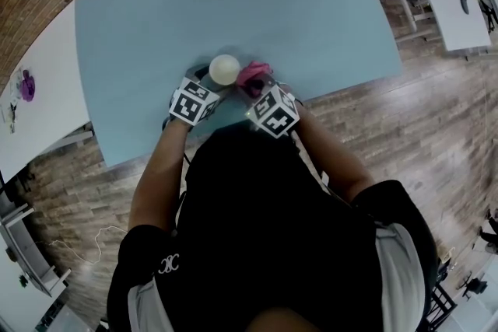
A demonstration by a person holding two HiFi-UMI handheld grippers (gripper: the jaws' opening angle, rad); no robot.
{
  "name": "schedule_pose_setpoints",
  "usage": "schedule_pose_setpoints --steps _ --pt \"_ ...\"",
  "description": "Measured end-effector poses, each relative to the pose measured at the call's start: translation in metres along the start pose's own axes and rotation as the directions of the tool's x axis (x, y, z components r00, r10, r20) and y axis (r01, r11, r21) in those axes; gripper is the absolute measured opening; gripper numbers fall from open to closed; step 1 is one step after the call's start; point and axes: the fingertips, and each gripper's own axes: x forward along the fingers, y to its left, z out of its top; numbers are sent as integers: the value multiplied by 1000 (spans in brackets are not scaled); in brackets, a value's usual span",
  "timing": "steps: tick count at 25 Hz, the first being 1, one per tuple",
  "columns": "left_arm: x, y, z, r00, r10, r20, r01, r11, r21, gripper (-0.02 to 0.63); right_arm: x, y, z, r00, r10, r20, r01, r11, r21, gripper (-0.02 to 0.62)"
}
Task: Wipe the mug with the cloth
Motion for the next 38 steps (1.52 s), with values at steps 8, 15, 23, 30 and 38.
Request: schedule_pose_setpoints --steps 8,15,23,30,38 --pt "-2 3 -9 998 22 -64 -19 998 53 337 13 -2 -9 997 1 -81 -8 995 -96 37" --pt "-3 8 -8 999 21 -46 -20 999 28 308 34 -11 -31 985 -40 -169 20 993 -119 37" --pt "-4 13 -8 999 28 -20 -29 999 -18 313 47 -3 -40 937 -50 -347 -32 974 -226 37" --pt "-13 4 -19 999 15 39 -11 993 -114 318 24 -9 -35 986 -25 -165 3 992 -130 37" --pt "-49 -5 -33 965 8 263 59 967 -247 175 -36 -17 -5 986 -35 162 10 988 154 37"
